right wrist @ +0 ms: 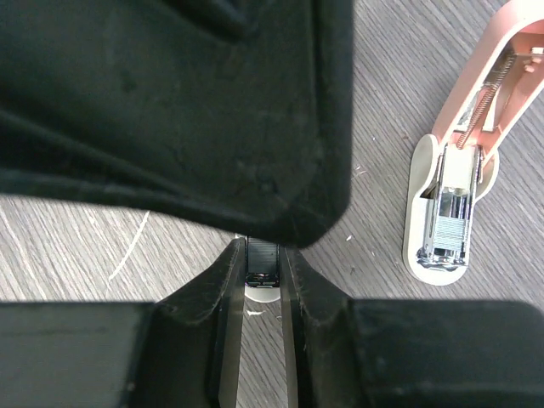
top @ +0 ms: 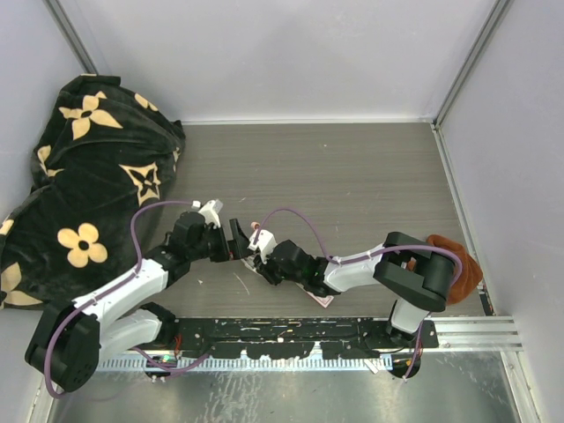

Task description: Load the staples into the stapler

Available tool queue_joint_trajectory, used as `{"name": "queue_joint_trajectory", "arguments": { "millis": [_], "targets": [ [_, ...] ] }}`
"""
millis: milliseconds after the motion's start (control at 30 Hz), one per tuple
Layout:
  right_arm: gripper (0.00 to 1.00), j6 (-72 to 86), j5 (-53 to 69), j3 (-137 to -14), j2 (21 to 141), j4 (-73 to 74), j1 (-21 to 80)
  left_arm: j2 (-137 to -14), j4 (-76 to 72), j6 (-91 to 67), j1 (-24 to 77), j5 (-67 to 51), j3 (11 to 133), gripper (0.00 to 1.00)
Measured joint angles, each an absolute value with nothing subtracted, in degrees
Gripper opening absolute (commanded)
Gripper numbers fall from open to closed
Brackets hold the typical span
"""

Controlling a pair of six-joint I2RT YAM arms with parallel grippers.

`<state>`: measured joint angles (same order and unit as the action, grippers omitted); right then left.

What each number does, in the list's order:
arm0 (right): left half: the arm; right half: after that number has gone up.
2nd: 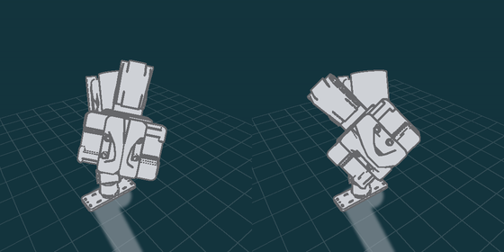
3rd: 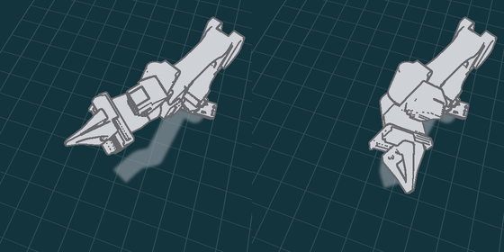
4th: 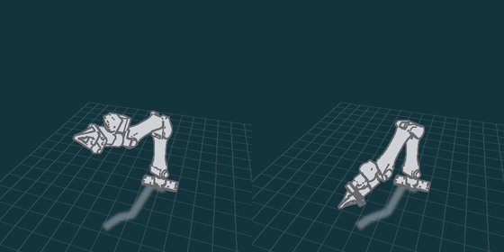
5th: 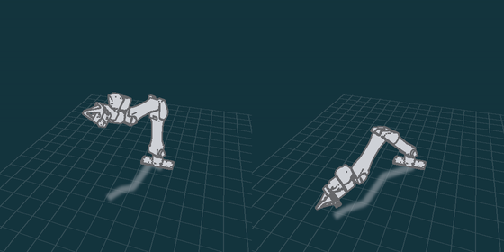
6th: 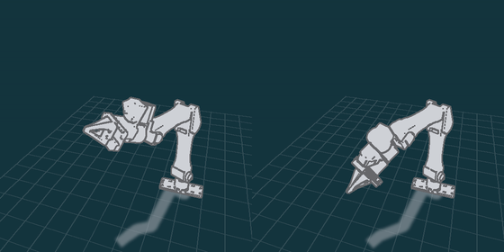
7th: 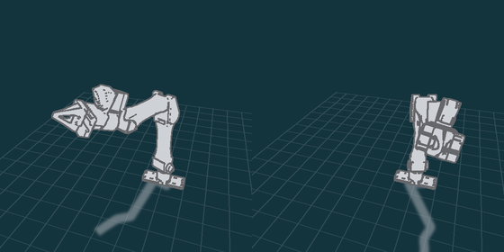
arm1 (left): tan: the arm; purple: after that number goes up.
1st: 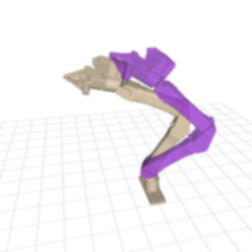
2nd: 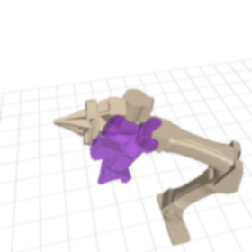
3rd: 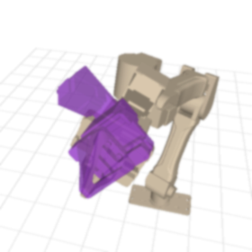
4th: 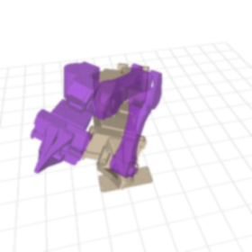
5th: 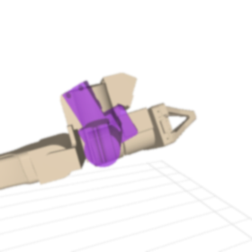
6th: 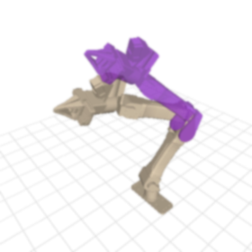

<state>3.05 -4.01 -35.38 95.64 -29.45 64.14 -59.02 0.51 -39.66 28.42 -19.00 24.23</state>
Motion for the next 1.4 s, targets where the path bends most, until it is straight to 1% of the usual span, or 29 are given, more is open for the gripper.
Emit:
{"name": "queue_joint_trajectory", "arguments": {
  "millis": [233, 367, 733, 933, 1100, 1267, 1333, 1400],
  "targets": [
    [0.11, 3.05, -4.25, -35.48, 96.03, -29.91, 64.14, -59.4, -3.92, -39.68, 28.38, -24.82, 23.59, 0.95],
    [0.1, 2.9, -4.6, -35.48, 96.07, -29.98, 64.18, -59.37, -6.5, -40.34, 27.92, -26.09, 22.17, 0.96],
    [0.11, 2.68, -5.5, -35.48, 96.14, -30.13, 64.4, -59.05, -9.72, -42.5, 27.42, -27.59, 20.14, 0.96],
    [0.11, 2.87, -5.5, -35.48, 96.14, -30.22, 64.4, -61.63, -12.27, -44.03, 27.64, -28.45, 19.25, 0.96],
    [0.11, 2.96, -5.48, -35.18, 96.14, -30.81, 64.4, -63.42, -13.28, -44.66, 29.06, -26.81, 18.87, 0.96],
    [0.14, 3.16, -5.45, -34.72, 96.14, -31.68, 64.4, -63.68, -13.28, -45.63, 29.85, -25.71, 18.7, 0.96],
    [0.17, 3.16, -5.45, -34.63, 96.14, -31.86, 64.4, -63.81, -13.3, -45.89, 30.26, -25.04, 18.61, 0.96],
    [0.24, 3.2, -5.43, -34.44, 96.14, -32.18, 64.4, -63.79, -13.17, -45.91, 30.7, -24.18, 18.61, 0.96]
  ]
}}
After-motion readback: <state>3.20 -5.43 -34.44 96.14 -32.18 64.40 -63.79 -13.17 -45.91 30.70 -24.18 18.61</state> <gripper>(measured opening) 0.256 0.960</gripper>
